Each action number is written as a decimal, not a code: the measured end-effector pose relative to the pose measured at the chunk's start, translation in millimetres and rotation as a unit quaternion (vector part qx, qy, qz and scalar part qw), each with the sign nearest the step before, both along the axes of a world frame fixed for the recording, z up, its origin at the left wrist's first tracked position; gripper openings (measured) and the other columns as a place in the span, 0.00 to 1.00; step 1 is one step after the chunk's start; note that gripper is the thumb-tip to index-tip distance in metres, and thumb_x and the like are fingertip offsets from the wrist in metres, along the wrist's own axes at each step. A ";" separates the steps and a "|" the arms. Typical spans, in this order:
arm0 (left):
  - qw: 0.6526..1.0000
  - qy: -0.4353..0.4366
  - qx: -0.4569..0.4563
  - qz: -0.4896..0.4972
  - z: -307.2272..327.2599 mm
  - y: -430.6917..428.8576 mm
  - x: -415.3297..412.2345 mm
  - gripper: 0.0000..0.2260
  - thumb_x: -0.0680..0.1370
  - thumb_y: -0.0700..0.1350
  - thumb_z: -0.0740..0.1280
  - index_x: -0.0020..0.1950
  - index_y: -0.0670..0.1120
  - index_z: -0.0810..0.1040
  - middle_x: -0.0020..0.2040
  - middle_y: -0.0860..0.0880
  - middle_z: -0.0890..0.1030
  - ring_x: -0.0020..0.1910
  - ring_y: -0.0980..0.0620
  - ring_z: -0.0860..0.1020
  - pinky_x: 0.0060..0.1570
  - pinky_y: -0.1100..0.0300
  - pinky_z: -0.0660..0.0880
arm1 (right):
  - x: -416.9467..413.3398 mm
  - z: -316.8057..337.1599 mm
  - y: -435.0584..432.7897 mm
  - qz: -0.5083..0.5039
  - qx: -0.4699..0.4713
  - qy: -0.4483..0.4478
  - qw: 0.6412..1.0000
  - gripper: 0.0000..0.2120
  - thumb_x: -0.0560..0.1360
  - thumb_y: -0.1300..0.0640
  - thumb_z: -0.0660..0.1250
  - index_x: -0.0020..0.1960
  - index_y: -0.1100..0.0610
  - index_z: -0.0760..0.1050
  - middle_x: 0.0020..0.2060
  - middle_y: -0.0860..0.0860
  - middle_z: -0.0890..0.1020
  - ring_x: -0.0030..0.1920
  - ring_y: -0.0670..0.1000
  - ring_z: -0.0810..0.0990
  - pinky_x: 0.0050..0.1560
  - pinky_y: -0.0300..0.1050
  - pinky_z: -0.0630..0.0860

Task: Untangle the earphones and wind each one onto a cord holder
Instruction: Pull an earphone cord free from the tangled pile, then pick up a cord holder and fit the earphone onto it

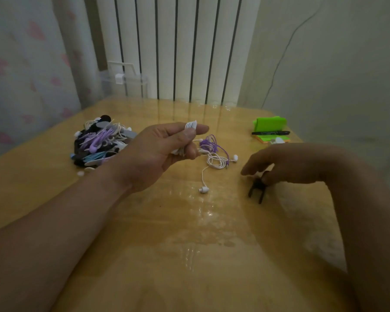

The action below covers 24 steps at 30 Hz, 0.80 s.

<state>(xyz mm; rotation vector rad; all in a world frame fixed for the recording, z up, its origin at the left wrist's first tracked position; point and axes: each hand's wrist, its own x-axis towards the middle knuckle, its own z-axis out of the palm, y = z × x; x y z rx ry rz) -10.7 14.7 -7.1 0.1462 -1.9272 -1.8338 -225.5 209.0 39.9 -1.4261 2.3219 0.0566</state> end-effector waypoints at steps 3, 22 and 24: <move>1.000 -0.004 0.013 -0.013 -1.9 0.8 -1.8 0.15 0.85 0.47 0.63 0.66 0.42 0.82 0.38 0.47 0.77 0.45 0.51 0.79 0.63 0.52 0.80 | -5.1 -1.0 1.2 -0.002 -0.007 -0.008 1.000 0.16 0.81 0.55 0.70 0.60 0.34 0.80 0.55 0.33 0.83 0.58 0.38 0.79 0.60 0.38 0.74; 0.979 -0.007 0.197 -0.044 -5.2 4.7 -7.3 0.11 0.83 0.46 0.62 0.51 0.42 0.81 0.30 0.50 0.66 0.37 0.51 0.74 0.47 0.54 0.81 | 44.8 3.2 -15.7 0.080 0.030 -0.011 0.996 0.11 0.76 0.39 0.72 0.54 0.43 0.79 0.47 0.43 0.82 0.48 0.45 0.79 0.50 0.44 0.77; 0.970 0.008 0.236 -0.066 -5.7 0.6 -7.4 0.10 0.85 0.46 0.61 0.49 0.44 0.79 0.29 0.51 0.65 0.37 0.51 0.73 0.46 0.54 0.80 | 50.8 0.3 -19.2 0.069 -0.035 -0.045 0.996 0.12 0.76 0.39 0.72 0.52 0.46 0.79 0.45 0.46 0.82 0.44 0.45 0.78 0.46 0.43 0.76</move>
